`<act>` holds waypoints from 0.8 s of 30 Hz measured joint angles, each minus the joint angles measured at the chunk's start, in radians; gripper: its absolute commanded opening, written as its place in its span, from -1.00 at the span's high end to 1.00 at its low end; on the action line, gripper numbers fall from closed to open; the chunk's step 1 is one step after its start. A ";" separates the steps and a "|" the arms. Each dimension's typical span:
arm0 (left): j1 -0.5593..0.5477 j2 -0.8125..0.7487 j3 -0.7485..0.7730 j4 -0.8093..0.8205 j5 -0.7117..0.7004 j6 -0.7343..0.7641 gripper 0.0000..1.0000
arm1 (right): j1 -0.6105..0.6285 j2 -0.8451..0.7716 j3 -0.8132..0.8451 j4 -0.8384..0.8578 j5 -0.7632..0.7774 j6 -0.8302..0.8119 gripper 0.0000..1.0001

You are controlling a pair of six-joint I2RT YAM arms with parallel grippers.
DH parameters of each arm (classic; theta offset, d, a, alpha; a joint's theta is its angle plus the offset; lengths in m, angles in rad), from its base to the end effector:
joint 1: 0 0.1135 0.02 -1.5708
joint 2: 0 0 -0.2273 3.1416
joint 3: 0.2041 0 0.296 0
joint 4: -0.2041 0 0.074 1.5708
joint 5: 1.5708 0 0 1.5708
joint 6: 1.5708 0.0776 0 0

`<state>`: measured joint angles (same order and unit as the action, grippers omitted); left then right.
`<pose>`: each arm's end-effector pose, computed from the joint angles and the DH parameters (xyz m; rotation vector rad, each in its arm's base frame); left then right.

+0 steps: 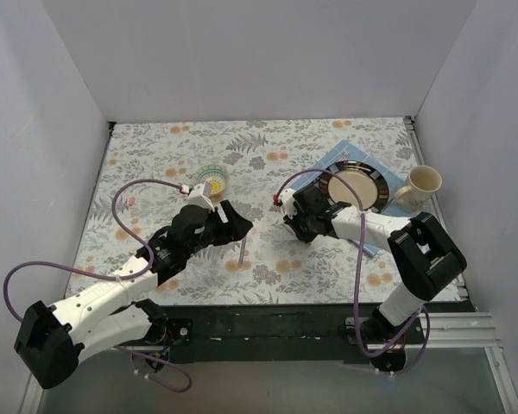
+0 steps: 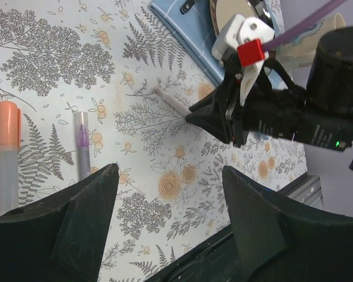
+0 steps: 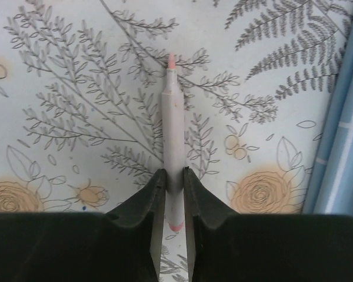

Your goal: Insert the pens into the pen caps

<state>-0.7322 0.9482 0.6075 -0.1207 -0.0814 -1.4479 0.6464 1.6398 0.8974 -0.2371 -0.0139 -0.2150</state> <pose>0.2394 -0.2067 0.1905 -0.8540 2.1194 -1.2119 0.2982 0.2263 0.0627 -1.0740 2.3246 0.1843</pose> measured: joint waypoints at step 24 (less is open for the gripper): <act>0.018 0.322 0.025 0.161 0.046 -0.164 -0.39 | 0.187 -0.032 -0.047 0.068 0.165 0.394 0.97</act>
<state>-0.7143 1.2705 0.6323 0.0406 -0.0353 -1.6115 0.8330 1.6077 0.8501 -0.1688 0.1513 0.1795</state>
